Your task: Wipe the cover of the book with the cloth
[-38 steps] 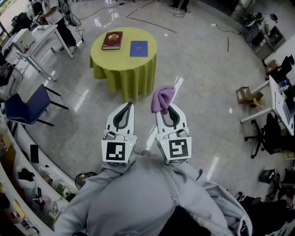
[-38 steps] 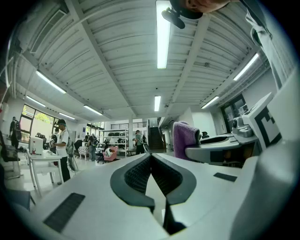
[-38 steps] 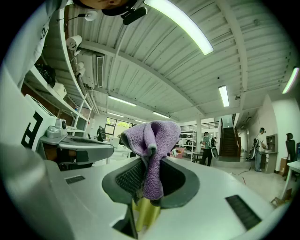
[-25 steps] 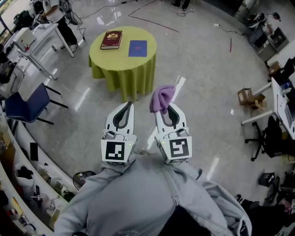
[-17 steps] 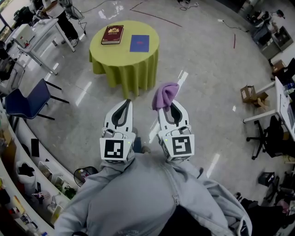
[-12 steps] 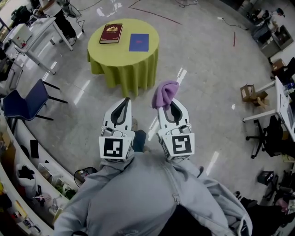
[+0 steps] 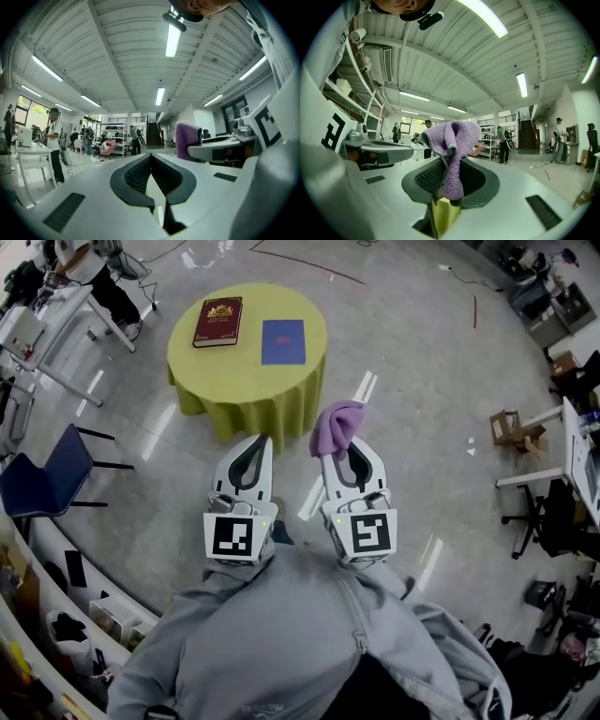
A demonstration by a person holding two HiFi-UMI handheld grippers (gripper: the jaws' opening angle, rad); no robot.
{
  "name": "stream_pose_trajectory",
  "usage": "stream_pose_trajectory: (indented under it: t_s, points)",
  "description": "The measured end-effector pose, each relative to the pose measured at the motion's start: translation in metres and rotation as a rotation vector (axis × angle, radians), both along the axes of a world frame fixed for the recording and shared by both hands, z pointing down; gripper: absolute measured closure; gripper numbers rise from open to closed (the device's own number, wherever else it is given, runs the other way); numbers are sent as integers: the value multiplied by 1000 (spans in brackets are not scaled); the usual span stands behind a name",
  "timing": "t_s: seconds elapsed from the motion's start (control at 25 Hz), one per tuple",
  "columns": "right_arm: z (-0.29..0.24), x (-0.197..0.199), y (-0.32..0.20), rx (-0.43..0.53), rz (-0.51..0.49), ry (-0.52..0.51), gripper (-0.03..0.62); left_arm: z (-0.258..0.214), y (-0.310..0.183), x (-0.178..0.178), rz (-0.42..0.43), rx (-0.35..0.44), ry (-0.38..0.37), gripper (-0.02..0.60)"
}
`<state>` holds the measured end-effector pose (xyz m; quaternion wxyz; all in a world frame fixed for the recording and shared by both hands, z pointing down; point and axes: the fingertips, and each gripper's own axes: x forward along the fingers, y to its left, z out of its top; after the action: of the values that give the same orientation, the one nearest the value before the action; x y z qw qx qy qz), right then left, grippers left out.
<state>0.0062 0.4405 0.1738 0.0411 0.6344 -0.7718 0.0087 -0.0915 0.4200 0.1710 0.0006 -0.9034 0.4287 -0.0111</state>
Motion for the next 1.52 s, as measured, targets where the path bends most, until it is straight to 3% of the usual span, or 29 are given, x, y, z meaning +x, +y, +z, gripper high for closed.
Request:
stream_pose_trajectory:
  t_s: [0.28,0.52,1.16,1.52]
  points:
    - [6,4,-68,-42,67,18,494,2,-77,9,77,-6,11,563]
    - [4,1,-105,30,82,7,494,5,-114,10,122,-12,20,563]
    - [6,-4,-155,12,78,27,494,8,-163,0,125,-13,29,563]
    - [3,11,-217,32,37,36,494,9,-218,16,103,-4,31,563]
